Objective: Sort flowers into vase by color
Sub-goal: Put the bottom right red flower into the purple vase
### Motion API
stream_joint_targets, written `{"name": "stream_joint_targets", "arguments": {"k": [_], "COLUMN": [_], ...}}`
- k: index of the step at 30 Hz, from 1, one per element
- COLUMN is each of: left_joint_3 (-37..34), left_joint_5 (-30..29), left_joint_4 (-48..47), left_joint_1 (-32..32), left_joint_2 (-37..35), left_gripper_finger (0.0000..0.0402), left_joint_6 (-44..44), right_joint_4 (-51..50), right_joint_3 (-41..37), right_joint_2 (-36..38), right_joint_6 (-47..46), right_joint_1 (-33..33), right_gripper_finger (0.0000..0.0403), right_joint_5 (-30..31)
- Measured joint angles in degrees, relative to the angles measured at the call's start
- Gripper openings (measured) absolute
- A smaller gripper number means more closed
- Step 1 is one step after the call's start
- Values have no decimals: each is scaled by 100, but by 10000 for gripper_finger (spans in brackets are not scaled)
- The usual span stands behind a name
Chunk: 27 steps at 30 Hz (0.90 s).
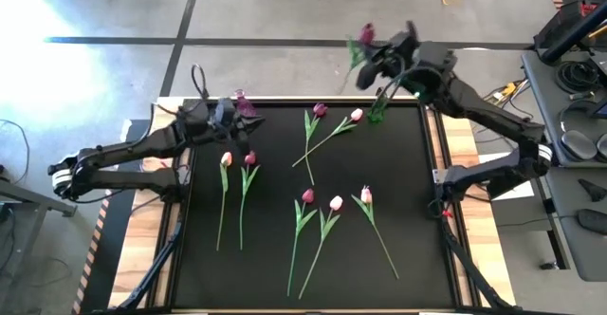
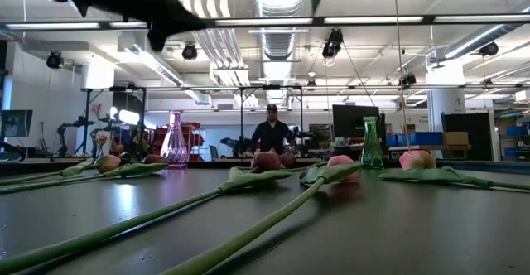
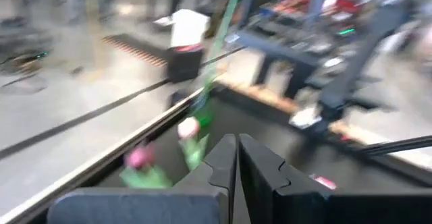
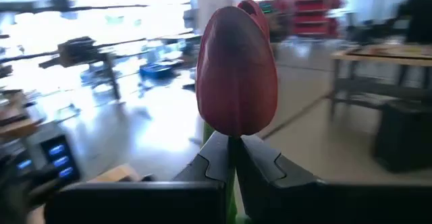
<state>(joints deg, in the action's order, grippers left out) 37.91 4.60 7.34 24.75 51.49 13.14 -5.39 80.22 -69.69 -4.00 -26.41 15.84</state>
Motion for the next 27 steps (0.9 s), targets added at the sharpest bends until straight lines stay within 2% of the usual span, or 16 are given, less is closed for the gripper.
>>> {"name": "stream_joint_targets", "arguments": {"k": [3,5,10,15,22,27], "left_joint_3": [387,657,1591,2383,2659,2689], "left_joint_5": [723,1000,968,1153,1425,1598], "left_joint_4": [-15,-147,-1076,-1499,-1482,-1262], "left_joint_1": [135,165,154,82,31,19], "left_joint_2": [81,185,676,1258,1561,1550], "left_gripper_finger": [1,4,29,88,167,158], "left_joint_6": [83,90,-333,-713,-815,-799], "right_joint_4": [5,11,8,-15,-184,-336], "right_joint_3": [264,473,1063,1750,2591,2986], "right_joint_2": [-406,-718,-1505,-2139,-2573,-2742], "right_joint_6": [3,4,102,297,476,561], "right_joint_1": [506,791,1336,1606,1665,1667], "right_gripper_finger": [12,12,12,12,13,13], "right_joint_5": [-50,-133,-152,-321,-451,-586]}}
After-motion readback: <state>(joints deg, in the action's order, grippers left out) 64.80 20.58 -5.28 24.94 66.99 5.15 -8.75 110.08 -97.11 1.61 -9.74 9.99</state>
